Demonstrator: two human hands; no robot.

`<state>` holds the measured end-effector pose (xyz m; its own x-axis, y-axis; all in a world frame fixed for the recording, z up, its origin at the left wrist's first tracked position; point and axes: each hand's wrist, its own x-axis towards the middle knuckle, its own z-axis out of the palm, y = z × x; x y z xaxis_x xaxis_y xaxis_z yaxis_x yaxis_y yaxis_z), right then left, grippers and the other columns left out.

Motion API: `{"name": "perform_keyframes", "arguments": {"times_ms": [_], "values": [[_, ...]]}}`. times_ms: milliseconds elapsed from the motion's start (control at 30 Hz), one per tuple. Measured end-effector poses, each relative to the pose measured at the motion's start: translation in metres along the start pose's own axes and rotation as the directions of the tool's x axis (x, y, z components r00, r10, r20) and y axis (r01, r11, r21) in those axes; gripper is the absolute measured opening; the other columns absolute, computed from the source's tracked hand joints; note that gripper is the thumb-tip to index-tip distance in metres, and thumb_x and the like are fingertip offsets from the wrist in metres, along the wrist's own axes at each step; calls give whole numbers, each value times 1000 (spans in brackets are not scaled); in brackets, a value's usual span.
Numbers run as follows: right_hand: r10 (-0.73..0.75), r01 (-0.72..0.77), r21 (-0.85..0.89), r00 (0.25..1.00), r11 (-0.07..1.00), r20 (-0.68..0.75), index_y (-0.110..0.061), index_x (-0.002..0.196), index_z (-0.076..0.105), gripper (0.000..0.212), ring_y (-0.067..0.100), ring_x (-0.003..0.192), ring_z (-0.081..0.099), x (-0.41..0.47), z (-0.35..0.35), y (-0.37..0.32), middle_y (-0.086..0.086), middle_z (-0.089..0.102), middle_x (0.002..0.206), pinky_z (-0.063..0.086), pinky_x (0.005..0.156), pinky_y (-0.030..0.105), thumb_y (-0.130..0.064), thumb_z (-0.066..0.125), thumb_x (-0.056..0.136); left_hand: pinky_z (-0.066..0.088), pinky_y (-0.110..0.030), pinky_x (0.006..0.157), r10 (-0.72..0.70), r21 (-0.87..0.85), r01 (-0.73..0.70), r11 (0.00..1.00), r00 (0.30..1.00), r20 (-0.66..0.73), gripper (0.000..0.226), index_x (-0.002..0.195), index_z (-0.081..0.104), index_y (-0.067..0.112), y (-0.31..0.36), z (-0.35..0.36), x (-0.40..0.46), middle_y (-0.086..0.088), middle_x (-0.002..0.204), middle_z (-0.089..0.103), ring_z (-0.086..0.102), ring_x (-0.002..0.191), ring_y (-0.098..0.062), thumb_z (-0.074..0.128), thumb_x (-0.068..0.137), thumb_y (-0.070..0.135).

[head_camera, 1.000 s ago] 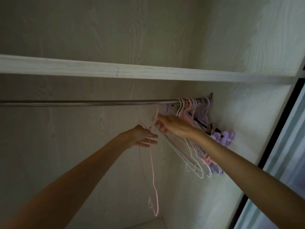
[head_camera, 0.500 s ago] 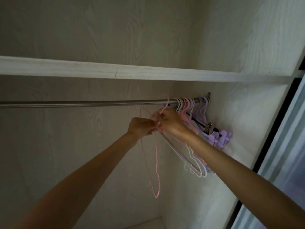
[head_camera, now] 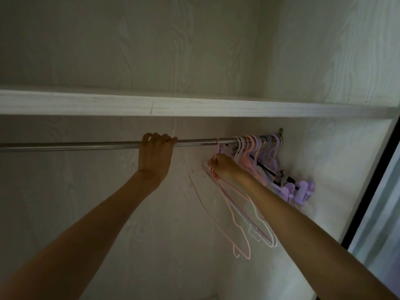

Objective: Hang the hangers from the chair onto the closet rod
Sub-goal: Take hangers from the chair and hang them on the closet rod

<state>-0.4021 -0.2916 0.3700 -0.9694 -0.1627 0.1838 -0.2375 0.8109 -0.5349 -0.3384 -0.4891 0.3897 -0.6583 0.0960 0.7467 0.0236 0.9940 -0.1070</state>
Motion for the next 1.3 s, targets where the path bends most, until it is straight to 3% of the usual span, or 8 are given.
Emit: {"name": "perform_keyframes", "arguments": {"times_ms": [133,267,333,500,733,1100,1200,1300], "values": [[-59,45,-70,976,997,-208,-11,109,56,29,27,103,60,-18,0,6,11,66,108,43,76,31,-34,49,93,36,-37,98,-48,22,48,999,999,7,38,126,57,21,6,2,0,-4,112,65,60,99,-26,54,90,8],[-314,219,-226,719,949,-621,-12,101,54,21,29,90,58,-36,-17,-1,7,61,99,34,63,28,-25,59,86,38,-36,96,-42,65,41,997,999,6,39,129,52,23,7,5,1,-1,116,63,58,101,-24,50,92,11],[-461,281,-379,685,882,-564,-11,110,57,32,31,99,55,-27,-24,-4,10,60,108,41,75,34,-25,63,83,37,-35,95,-41,68,40,997,999,12,38,130,50,24,8,5,2,-1,117,61,57,102,-23,47,94,12],[-463,227,-575,833,786,-303,-11,126,52,44,30,117,45,-4,-30,-7,10,52,127,35,96,42,-28,59,86,36,-35,96,-93,42,92,995,995,22,35,126,54,22,9,2,1,-3,112,62,57,100,-24,48,94,11],[-527,192,-641,758,743,-385,-11,110,64,42,33,101,57,0,-45,26,11,62,107,32,87,38,-26,74,72,36,-34,97,-85,57,82,995,994,62,42,129,50,21,12,-4,1,-3,115,59,55,104,-23,51,90,6],[-413,106,-641,840,760,-351,-15,133,49,56,30,122,44,-22,-60,28,9,50,134,21,96,36,-30,65,82,29,-40,109,-18,31,15,999,993,116,51,141,35,16,8,-7,-3,-5,133,50,46,122,-26,48,92,12],[-430,132,-596,814,792,-390,-9,121,58,47,33,115,51,-51,-51,24,13,57,124,33,95,38,-20,67,77,4,-42,119,19,6,-20,1000,983,185,65,150,5,13,5,-3,-24,-5,157,13,12,145,-24,41,96,20],[-453,133,-627,804,767,-384,-12,93,65,21,33,90,62,-91,-40,24,12,66,97,48,72,35,-20,64,74,5,-43,118,98,-126,-87,988,991,88,70,149,17,11,4,-2,-52,-5,157,15,15,145,-24,52,88,16]]}}
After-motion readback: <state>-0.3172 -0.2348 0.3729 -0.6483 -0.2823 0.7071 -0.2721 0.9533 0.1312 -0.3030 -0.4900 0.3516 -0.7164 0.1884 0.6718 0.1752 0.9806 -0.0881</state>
